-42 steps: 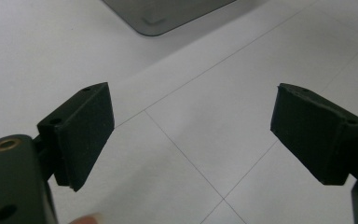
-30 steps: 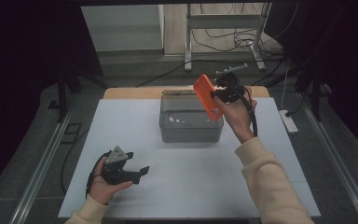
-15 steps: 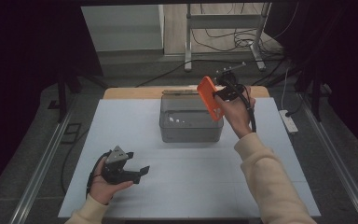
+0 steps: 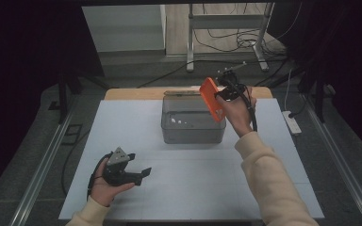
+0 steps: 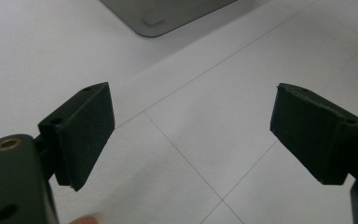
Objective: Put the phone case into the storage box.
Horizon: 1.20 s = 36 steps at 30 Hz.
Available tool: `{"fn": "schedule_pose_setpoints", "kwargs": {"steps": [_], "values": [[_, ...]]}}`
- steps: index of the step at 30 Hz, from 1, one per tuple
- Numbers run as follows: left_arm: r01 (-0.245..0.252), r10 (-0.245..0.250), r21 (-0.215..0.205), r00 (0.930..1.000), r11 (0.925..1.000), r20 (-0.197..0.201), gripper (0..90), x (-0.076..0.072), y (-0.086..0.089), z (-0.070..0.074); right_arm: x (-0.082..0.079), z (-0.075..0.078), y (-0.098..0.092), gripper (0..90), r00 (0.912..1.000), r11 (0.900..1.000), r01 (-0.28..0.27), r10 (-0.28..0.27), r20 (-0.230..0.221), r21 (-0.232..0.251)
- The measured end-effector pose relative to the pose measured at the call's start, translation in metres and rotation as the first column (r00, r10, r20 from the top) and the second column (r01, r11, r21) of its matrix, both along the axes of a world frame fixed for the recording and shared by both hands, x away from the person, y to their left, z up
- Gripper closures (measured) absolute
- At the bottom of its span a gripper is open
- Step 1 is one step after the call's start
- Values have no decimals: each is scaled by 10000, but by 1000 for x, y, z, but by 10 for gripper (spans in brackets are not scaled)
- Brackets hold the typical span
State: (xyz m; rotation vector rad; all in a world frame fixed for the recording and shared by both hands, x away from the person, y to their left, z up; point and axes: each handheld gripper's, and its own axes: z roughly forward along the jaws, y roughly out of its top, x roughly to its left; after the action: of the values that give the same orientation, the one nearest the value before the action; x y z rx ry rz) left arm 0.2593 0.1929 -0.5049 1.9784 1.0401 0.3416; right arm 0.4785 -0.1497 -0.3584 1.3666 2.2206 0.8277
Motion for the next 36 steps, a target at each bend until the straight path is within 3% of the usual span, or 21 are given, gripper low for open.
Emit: {"fn": "schedule_pose_setpoints", "kwargs": {"steps": [10,36], "values": [[44,-44,49,10000,10000,1,136,0,0,0,7,-6,0,804,9985,9988,355,-368,-413,-324],[30,-30,51,10000,10000,11,137,0,1,0,19,-25,9,804,9924,9938,813,-877,-864,-754]]}}
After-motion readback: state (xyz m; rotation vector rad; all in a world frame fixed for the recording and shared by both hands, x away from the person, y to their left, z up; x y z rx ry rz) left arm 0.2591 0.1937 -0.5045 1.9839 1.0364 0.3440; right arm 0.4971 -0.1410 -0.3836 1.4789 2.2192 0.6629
